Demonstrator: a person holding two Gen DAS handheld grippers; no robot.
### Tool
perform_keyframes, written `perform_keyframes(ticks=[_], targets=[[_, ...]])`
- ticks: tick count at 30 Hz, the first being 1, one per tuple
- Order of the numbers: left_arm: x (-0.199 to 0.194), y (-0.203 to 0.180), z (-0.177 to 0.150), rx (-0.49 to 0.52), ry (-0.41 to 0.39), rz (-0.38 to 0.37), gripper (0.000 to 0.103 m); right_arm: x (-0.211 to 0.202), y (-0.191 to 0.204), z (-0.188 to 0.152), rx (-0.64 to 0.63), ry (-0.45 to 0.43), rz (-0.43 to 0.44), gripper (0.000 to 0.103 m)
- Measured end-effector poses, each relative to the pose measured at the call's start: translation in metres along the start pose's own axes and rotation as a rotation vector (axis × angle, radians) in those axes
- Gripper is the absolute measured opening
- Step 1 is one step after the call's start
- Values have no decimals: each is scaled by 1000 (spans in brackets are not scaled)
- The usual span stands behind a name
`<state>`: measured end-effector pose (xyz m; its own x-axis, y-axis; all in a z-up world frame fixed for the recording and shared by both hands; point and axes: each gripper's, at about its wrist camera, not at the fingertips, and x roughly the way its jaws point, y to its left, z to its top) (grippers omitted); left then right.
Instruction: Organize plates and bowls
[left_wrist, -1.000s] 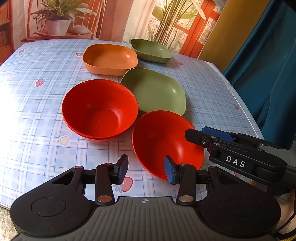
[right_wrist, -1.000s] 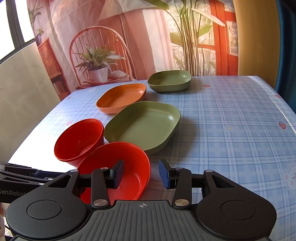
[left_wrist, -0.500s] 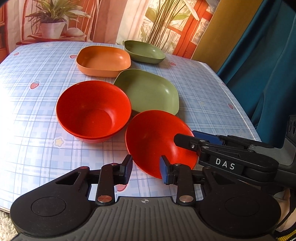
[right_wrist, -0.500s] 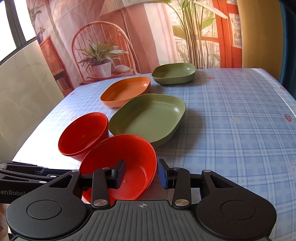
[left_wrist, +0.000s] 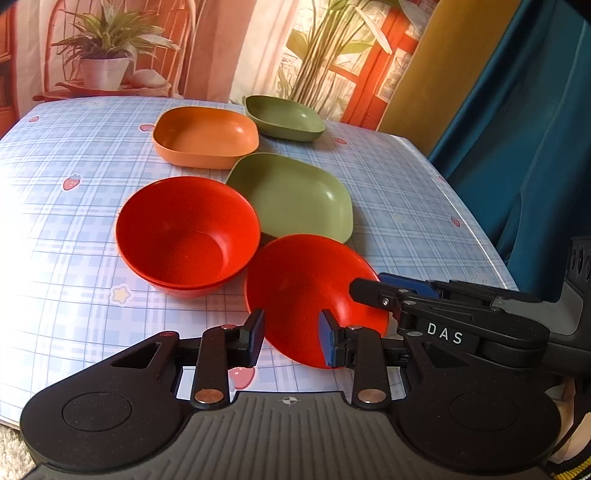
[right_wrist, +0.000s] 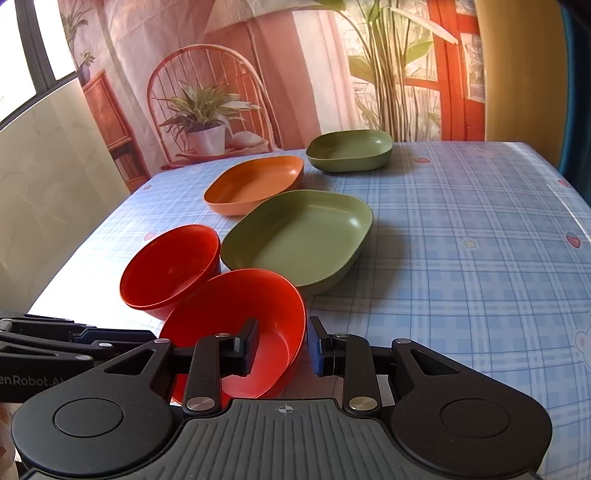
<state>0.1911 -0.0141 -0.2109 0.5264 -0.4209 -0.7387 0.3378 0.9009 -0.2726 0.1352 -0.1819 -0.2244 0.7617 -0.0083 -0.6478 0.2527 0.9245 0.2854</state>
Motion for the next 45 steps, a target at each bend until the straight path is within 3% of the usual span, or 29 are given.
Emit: perform_keyframes(ticks=[6, 18, 25, 36, 45], targets=[[6, 10, 0, -57, 26, 31, 34, 4, 1, -2, -5, 15, -3, 26], [21, 18, -4, -115, 71, -29, 34, 7, -1, -3, 3, 27, 3, 26], [14, 2, -1, -22, 28, -24, 34, 1, 2, -2, -25, 0, -20, 24], [5, -7, 0, 34, -19, -47, 34, -19, 1, 0, -25, -43, -36, 24], [-20, -6, 14, 65, -123, -67, 34, -34, 13, 16, -60, -90, -37, 24]])
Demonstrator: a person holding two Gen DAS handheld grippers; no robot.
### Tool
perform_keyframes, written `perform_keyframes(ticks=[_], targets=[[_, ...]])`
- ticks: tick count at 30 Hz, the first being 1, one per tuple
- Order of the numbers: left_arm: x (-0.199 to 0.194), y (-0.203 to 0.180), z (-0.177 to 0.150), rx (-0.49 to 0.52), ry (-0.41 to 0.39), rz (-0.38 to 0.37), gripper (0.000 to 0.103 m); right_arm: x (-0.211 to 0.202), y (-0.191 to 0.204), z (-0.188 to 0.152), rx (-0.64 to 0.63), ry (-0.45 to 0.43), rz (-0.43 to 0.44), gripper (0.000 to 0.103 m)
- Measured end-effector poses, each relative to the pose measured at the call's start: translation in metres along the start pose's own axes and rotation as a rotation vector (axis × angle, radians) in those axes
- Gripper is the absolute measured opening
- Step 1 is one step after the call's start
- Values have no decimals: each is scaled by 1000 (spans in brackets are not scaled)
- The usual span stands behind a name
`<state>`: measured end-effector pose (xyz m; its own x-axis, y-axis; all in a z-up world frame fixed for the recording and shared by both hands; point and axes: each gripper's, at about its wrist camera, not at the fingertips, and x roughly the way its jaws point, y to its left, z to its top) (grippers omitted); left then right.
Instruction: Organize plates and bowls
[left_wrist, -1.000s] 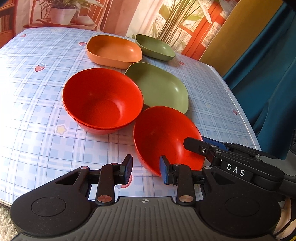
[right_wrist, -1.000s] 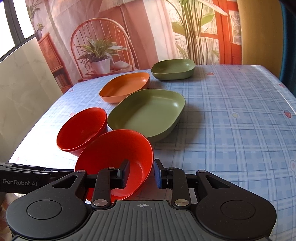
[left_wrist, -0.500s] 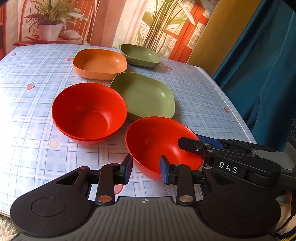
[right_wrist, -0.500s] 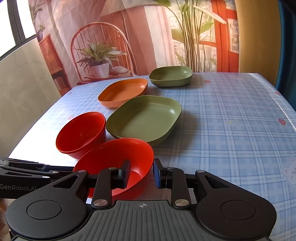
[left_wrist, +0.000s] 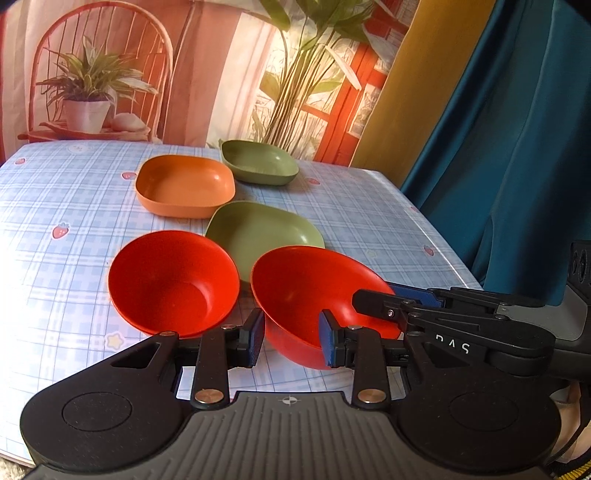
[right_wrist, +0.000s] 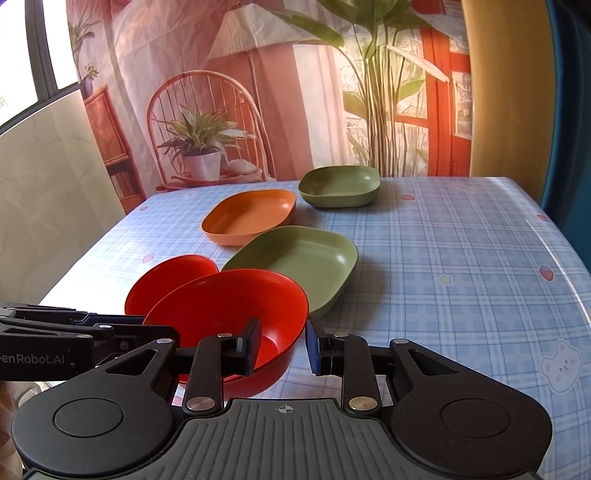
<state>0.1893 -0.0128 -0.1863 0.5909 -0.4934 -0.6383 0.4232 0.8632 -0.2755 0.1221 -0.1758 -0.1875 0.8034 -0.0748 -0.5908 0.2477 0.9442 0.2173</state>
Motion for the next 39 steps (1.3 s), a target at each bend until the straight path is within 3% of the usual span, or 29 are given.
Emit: perform_keyframes(ticks=[5, 14, 27, 39], targets=[[-12, 3, 6, 17, -49, 22, 34, 5, 12, 12, -43, -2, 18, 24], [-20, 36, 12, -47, -84, 81, 34, 40, 50, 36, -145, 15, 68, 24], [-11, 73, 12, -98, -43, 140, 34, 97, 82, 38, -245, 70, 99, 24], [-3, 86, 16, -153, -18, 177, 36, 106, 75, 35, -229, 90, 105, 29]])
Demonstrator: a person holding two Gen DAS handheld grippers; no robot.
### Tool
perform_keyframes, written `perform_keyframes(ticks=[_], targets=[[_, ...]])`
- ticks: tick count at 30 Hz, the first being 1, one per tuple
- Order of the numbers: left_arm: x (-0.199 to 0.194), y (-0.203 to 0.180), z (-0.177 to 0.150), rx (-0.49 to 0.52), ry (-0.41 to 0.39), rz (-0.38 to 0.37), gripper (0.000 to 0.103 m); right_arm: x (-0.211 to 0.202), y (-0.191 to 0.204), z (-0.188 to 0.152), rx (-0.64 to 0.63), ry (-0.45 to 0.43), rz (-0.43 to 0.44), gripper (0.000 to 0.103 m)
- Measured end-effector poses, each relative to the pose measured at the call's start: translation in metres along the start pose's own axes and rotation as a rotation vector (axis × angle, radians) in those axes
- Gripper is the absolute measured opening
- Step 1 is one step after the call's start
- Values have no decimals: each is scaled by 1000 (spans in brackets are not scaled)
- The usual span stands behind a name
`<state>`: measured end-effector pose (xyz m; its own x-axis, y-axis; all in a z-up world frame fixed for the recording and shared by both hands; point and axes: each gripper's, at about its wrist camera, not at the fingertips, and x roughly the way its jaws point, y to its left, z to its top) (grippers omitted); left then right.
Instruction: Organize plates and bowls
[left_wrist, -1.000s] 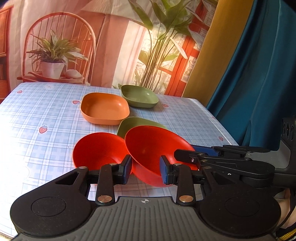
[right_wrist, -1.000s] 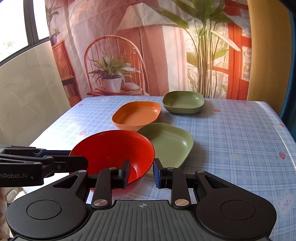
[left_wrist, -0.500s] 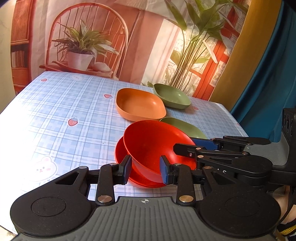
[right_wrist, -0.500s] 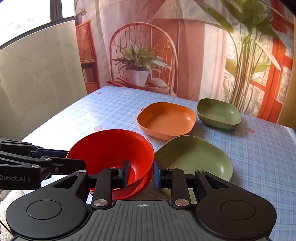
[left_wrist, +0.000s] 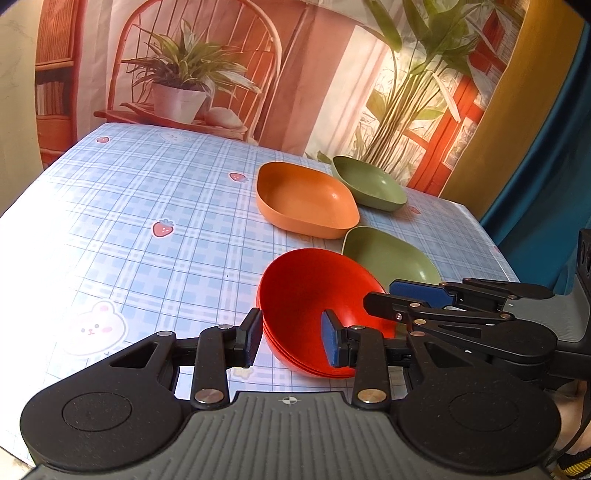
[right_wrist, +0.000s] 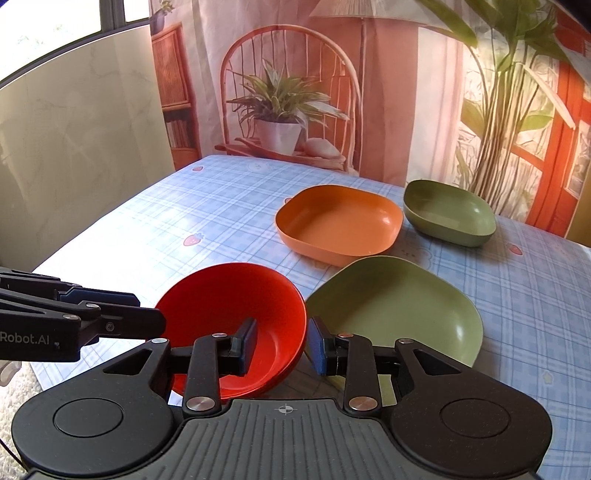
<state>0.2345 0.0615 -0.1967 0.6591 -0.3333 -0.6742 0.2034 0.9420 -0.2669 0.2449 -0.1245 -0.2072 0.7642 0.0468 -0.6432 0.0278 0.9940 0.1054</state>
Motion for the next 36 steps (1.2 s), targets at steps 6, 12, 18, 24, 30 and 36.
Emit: perform_keyframes(ticks=[6, 12, 18, 24, 30, 36], targets=[[0, 5, 3, -33, 0, 15, 37, -4, -11, 1, 20, -8, -16, 29], [2, 12, 7, -58, 3, 24, 36, -5, -23, 2, 18, -12, -42, 29], [8, 17, 25, -53, -1, 40, 37, -4, -38, 11, 6, -28, -73, 29], [15, 27, 60, -52, -32, 57, 37, 1, -61, 32, -15, -66, -116, 29], [33, 25, 97, 6, -54, 70, 37, 20, -81, 59, -32, -88, -132, 29], [80, 30, 123, -9, -8, 33, 37, 63, -99, 79, 5, -54, -107, 29]])
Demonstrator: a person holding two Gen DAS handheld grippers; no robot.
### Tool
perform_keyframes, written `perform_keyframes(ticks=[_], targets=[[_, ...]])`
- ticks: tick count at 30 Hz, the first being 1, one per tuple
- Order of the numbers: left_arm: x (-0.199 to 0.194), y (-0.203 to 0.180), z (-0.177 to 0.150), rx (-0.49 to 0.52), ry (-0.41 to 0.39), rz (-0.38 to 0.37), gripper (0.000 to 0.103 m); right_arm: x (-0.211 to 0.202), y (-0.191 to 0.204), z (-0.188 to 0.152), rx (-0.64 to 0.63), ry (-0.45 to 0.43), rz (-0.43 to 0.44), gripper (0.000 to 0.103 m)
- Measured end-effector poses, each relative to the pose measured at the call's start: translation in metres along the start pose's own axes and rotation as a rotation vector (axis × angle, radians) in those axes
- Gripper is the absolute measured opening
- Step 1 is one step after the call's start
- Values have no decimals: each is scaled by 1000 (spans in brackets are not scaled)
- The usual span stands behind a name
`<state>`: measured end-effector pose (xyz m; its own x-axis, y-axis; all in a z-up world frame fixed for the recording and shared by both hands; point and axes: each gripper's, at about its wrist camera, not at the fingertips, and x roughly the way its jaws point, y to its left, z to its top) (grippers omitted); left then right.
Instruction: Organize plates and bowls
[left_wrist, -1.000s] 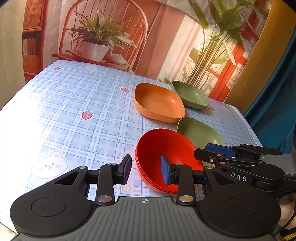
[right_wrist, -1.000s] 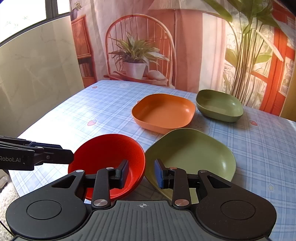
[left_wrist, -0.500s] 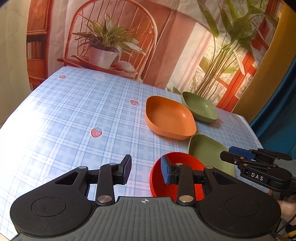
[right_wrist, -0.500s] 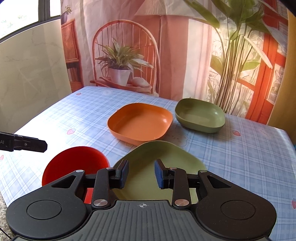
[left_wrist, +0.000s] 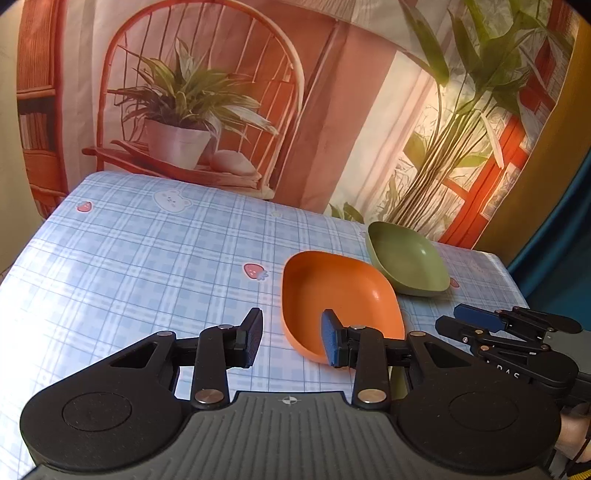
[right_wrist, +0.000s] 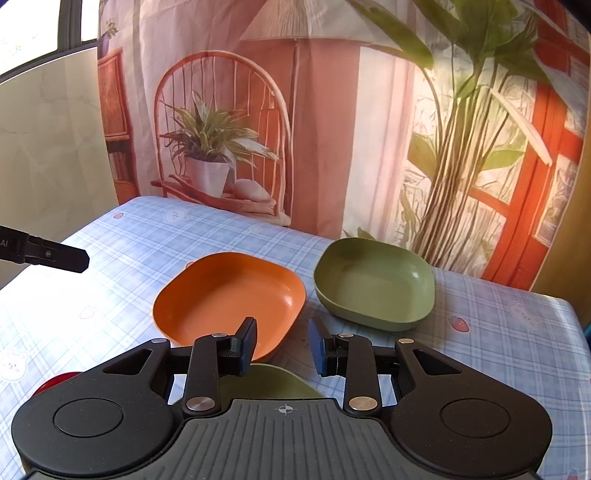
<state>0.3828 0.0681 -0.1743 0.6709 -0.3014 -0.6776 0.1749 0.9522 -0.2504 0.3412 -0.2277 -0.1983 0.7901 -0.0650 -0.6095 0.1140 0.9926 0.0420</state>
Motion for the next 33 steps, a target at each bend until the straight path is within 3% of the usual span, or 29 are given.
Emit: perform_keyframes(ticks=[10, 14, 16, 19, 33], targets=[[76, 2, 4, -3, 112, -9, 36, 65, -23, 2, 181, 97, 53, 29], [91, 2, 0, -4, 140, 0, 24, 77, -27, 1, 201, 118, 58, 29], [95, 3, -1, -6, 148, 4, 23, 81, -28, 1, 210, 126, 61, 27], [96, 3, 0, -3, 148, 7, 21, 85, -26, 1, 217, 137, 73, 14], [60, -20, 11, 68, 92, 2, 21, 39, -30, 12, 225, 52, 64, 15]])
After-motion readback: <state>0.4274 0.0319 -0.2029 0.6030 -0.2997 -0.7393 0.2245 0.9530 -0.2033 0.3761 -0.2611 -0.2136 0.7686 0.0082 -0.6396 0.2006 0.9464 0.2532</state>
